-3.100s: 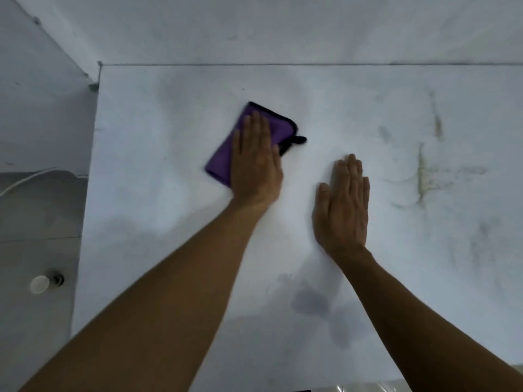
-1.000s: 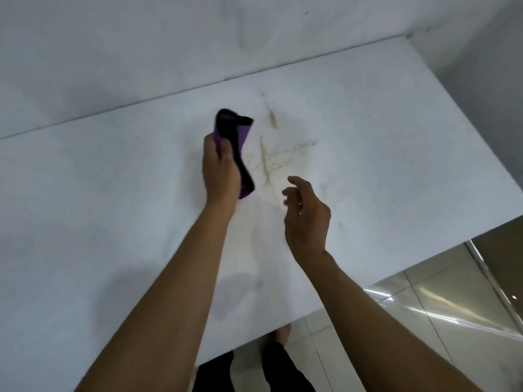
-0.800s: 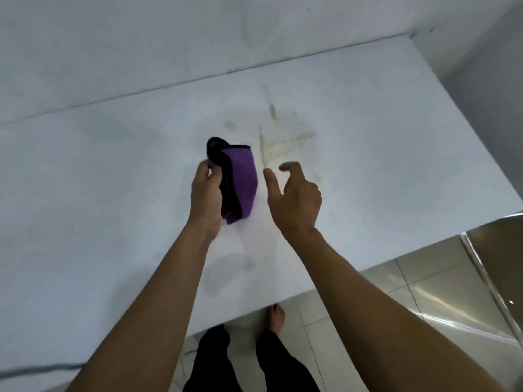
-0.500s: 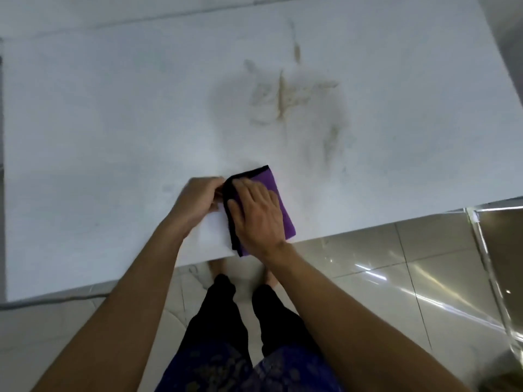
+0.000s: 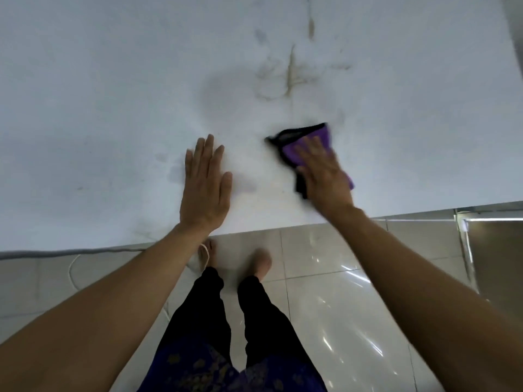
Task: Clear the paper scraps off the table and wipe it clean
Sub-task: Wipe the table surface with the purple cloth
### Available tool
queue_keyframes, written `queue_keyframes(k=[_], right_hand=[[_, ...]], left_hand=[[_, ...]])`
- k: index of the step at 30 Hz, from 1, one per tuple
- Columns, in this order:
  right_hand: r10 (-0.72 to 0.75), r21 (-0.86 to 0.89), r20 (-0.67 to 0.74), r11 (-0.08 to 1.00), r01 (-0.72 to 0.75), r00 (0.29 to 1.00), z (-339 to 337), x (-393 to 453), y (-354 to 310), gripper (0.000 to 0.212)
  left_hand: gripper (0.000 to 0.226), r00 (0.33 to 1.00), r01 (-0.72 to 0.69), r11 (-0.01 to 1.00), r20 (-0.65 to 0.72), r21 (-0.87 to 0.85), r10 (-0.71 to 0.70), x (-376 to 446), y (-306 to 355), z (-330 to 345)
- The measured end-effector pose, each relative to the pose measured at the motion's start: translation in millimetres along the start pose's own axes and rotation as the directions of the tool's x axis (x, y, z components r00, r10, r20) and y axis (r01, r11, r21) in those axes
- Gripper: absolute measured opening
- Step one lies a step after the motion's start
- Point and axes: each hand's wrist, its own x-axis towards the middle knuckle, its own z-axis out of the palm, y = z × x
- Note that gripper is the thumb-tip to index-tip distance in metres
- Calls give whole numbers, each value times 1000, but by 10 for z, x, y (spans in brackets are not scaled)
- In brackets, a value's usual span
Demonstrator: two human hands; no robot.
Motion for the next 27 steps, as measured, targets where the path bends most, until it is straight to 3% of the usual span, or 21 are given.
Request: queue_keyframes(k=[3, 5, 8, 12, 14, 15, 17, 19, 20, 24, 27], right_hand=[[313, 59, 12, 948, -313, 950, -307, 100, 307, 41], [379, 121, -36, 920, -372, 925, -391, 101, 166, 40], [145, 127, -171, 984, -124, 975, -162, -57, -454, 37], [-184, 62, 37, 981, 182, 982, 221, -354, -914, 43], [-247, 49, 13, 968, 247, 969, 199, -420, -596, 41], [-188, 56, -28, 980, 189, 982, 165, -429, -418, 40], [137, 72, -80, 989, -131, 987, -3, -372, -103, 45], [464, 110, -109, 885, -453, 879, -188, -273, 45, 53], [514, 113, -126, 857, -503, 848, -241, -225, -11, 51], [397, 199, -183, 911, -362, 899, -146, -171, -820, 40], [256, 299, -202, 935, -189, 945, 132, -250, -1664, 38]], left_hand=[[54, 999, -7, 999, 40, 46, 5, -20, -3, 31], [53, 999, -15, 999, 43, 33, 14, -21, -3, 53], [50, 1000, -16, 1000, -10, -14, 16, -13, -23, 87], [47, 995, -27, 999, -92, -35, 24, -40, -70, 136], [45, 991, -40, 996, -129, -79, 30, -34, -77, 153], [43, 989, -38, 994, -147, -107, 22, -43, -86, 153], [38, 987, -5, 978, -159, -209, -29, -57, -81, 118], [33, 979, 28, 939, -183, -341, -95, -70, -71, 37], [30, 969, 40, 924, -212, -379, -129, -94, -86, -26], [27, 916, 141, 893, -285, -427, -281, -224, -290, -359], [30, 840, 276, 896, -366, -347, -400, -362, -592, -571]])
